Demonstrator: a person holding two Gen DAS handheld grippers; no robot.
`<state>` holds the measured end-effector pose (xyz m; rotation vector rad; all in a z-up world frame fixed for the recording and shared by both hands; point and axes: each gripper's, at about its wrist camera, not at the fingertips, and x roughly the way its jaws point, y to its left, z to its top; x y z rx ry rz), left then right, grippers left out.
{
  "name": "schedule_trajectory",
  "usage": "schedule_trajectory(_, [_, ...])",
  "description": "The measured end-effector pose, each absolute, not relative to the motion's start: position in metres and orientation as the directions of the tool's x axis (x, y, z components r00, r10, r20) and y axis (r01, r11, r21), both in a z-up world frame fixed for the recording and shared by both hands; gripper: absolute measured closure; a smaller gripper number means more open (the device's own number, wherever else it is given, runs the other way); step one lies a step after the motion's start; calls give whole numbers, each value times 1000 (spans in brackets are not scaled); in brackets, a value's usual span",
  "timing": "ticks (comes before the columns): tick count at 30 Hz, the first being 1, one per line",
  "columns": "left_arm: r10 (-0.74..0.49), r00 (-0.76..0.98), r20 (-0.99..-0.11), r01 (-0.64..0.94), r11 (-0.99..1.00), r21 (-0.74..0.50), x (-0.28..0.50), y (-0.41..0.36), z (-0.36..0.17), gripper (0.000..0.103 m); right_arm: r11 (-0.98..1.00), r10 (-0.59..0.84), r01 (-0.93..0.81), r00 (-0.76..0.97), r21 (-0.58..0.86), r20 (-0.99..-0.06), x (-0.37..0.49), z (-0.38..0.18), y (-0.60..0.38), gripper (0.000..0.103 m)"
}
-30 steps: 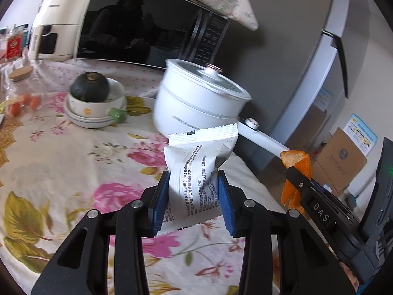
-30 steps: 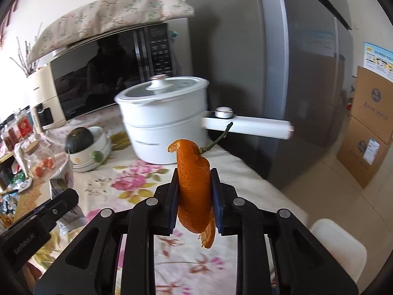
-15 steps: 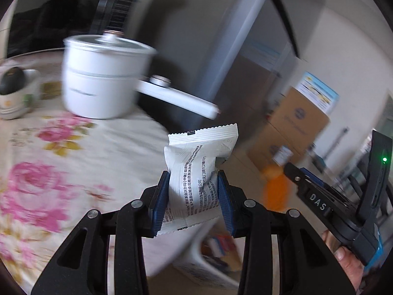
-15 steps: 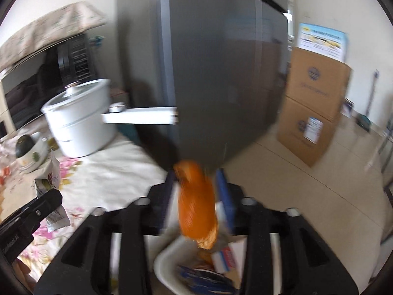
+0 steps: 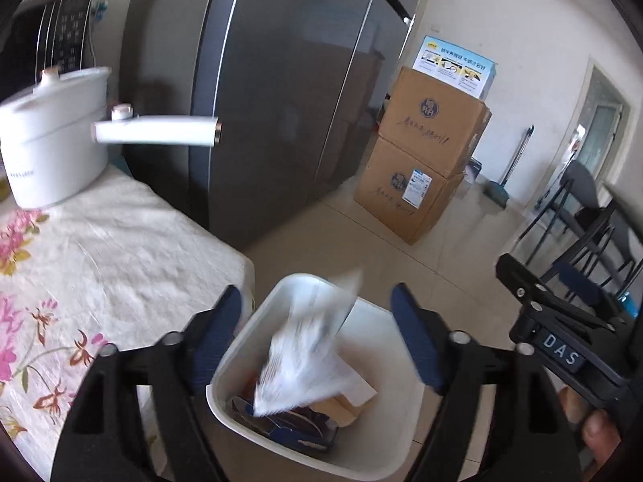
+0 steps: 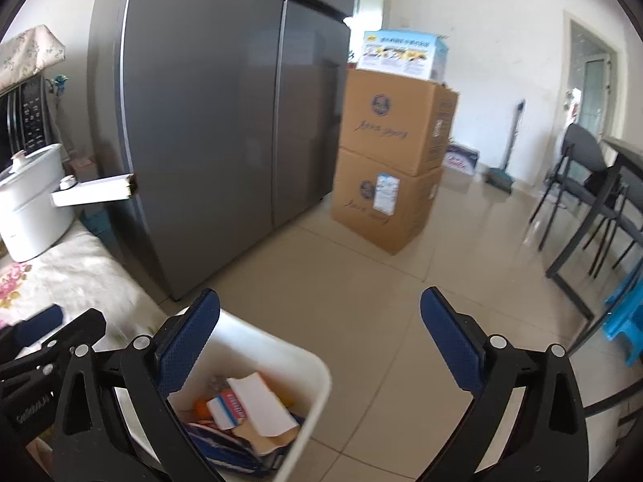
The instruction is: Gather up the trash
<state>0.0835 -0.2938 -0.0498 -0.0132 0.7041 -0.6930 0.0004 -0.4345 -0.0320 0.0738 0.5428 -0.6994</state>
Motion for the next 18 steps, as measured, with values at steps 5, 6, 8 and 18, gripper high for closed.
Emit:
schedule_trajectory(5, [-565, 609, -557, 582, 795, -170, 75, -294, -41, 16, 727, -648, 679, 631, -100, -428, -21, -25, -435, 7])
schedule_trajectory(6, [-558, 624, -547, 575, 802, -163, 74, -291, -38, 15, 721, -655, 686, 631, -94, -415, -25, -25, -434, 7])
schedule_trajectory(8, [-542, 666, -513, 552, 820, -150, 73, -283, -30, 6, 712, -665, 697, 633, -82, -397, -31, -24, -433, 7])
schedule_trajectory(18, [-468, 755, -458, 452, 879, -153, 74, -255, -10, 7, 745, -620, 666, 673, -35, -403, -32, -23, -422, 7])
